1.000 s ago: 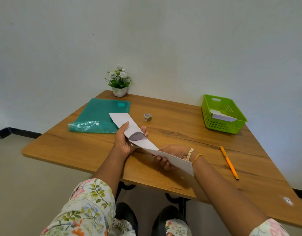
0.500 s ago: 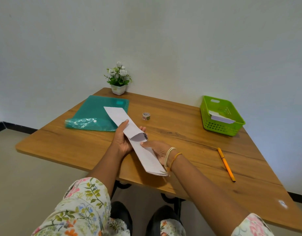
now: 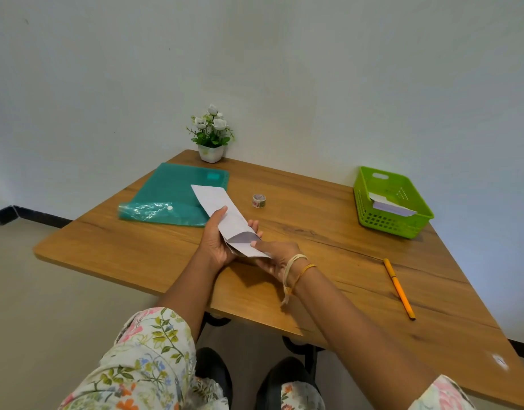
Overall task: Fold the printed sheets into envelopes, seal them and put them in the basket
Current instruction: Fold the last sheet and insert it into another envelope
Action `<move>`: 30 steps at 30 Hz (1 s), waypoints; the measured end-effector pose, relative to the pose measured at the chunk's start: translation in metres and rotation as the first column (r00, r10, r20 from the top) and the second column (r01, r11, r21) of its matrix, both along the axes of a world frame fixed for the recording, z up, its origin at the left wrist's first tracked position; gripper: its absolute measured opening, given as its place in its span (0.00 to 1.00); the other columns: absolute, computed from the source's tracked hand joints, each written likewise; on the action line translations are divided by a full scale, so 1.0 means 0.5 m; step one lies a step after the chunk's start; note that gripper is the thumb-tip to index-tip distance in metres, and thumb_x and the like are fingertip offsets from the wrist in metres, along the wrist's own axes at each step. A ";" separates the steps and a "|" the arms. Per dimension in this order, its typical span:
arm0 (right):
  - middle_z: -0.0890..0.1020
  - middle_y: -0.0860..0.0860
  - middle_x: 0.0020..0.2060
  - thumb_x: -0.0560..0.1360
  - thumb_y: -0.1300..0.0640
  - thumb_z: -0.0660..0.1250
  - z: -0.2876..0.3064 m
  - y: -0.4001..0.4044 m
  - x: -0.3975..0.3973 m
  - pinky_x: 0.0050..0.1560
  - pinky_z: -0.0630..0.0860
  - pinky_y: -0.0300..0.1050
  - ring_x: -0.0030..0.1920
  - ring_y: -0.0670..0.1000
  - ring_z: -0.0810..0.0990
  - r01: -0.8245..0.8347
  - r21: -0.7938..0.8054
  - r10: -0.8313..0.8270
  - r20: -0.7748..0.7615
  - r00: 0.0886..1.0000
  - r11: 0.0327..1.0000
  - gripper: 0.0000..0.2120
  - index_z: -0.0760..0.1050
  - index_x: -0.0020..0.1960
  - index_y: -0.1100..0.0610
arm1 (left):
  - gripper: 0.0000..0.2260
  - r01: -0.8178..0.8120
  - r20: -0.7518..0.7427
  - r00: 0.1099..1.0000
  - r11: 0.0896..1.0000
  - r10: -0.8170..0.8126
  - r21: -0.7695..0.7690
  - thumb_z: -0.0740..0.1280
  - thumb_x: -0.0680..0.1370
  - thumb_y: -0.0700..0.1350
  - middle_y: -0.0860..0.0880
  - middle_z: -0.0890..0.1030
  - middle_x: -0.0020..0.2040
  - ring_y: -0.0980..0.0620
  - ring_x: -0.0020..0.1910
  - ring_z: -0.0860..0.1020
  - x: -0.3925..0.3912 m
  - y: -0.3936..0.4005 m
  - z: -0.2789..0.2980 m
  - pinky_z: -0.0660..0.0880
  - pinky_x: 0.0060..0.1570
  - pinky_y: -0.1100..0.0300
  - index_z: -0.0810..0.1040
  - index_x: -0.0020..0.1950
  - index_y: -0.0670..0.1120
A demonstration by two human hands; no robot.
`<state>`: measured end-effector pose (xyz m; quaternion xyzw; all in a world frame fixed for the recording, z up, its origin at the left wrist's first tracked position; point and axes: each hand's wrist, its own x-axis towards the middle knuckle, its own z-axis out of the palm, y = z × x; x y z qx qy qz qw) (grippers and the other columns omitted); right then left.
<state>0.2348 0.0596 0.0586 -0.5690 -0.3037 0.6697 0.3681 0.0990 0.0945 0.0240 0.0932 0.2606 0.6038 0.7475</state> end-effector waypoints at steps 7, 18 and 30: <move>0.72 0.51 0.68 0.71 0.72 0.69 0.046 -0.010 0.014 0.52 0.81 0.48 0.62 0.55 0.77 -0.332 0.198 0.366 -0.169 0.915 0.922 0.16 0.77 0.59 0.66 | 0.36 -0.025 -0.082 0.996 1.000 0.024 -0.013 0.71 0.70 0.57 0.38 0.76 0.54 0.40 0.48 0.80 -0.014 0.000 -0.006 0.78 0.51 0.42 0.64 0.74 0.46; 0.64 0.46 0.72 0.68 0.72 0.73 0.022 0.009 0.053 0.51 0.80 0.39 0.71 0.49 0.67 -0.548 0.377 0.555 0.102 0.826 0.746 0.20 0.80 0.58 0.61 | 0.29 0.013 -0.111 0.994 1.000 -0.015 -0.019 0.65 0.74 0.63 0.38 0.82 0.47 0.39 0.44 0.80 -0.015 -0.003 -0.004 0.79 0.48 0.44 0.68 0.69 0.46; 0.83 0.44 0.48 0.62 0.49 0.79 -0.033 0.026 -0.010 0.44 0.81 0.48 0.49 0.43 0.80 -0.372 0.633 -0.233 0.667 0.708 0.679 0.17 0.73 0.38 0.54 | 0.20 -0.055 -0.060 0.997 0.998 0.052 -0.045 0.65 0.77 0.55 0.37 0.83 0.41 0.39 0.45 0.80 0.001 -0.011 0.011 0.80 0.41 0.42 0.72 0.58 0.40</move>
